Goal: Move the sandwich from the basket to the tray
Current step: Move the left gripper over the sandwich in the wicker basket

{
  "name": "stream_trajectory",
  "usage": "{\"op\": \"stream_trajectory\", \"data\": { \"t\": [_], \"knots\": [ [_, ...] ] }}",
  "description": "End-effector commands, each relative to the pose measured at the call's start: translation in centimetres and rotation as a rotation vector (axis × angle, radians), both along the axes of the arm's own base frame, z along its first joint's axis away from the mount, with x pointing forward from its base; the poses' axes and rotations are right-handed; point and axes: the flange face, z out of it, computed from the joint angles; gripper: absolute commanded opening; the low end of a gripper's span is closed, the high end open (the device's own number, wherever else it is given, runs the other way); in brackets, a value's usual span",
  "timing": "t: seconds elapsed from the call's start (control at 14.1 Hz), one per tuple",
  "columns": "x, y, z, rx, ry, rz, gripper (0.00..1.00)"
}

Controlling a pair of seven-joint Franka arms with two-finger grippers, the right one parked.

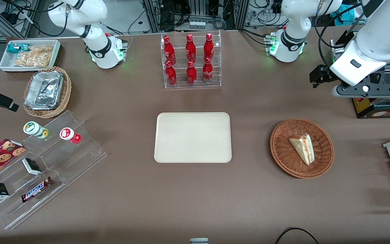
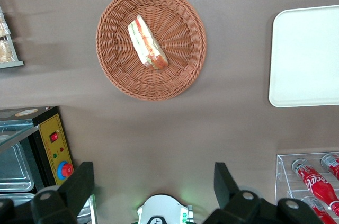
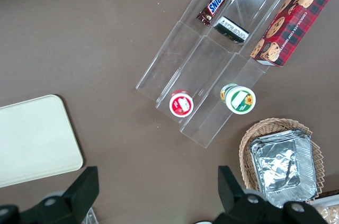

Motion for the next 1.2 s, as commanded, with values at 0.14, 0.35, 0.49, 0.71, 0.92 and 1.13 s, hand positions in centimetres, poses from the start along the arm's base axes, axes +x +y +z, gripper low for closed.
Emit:
{"op": "stream_trajectory", "data": {
  "t": [0.14,0.35,0.49,0.71,0.92,1.13],
  "knots": [
    [-0.6,0.4,0.9,0.000,-0.003,0.016,1.00],
    [-0.3,0.7,-0.1,0.009,0.017,0.023,1.00],
    [0.1,1.7,-3.0,0.020,0.070,0.041,1.00],
    [1.8,2.1,-9.7,0.025,0.061,0.086,1.00],
    [2.9,1.9,-19.2,0.025,-0.016,0.300,1.00],
    [3.9,5.6,-27.7,0.018,-0.082,0.586,1.00]
  ]
}}
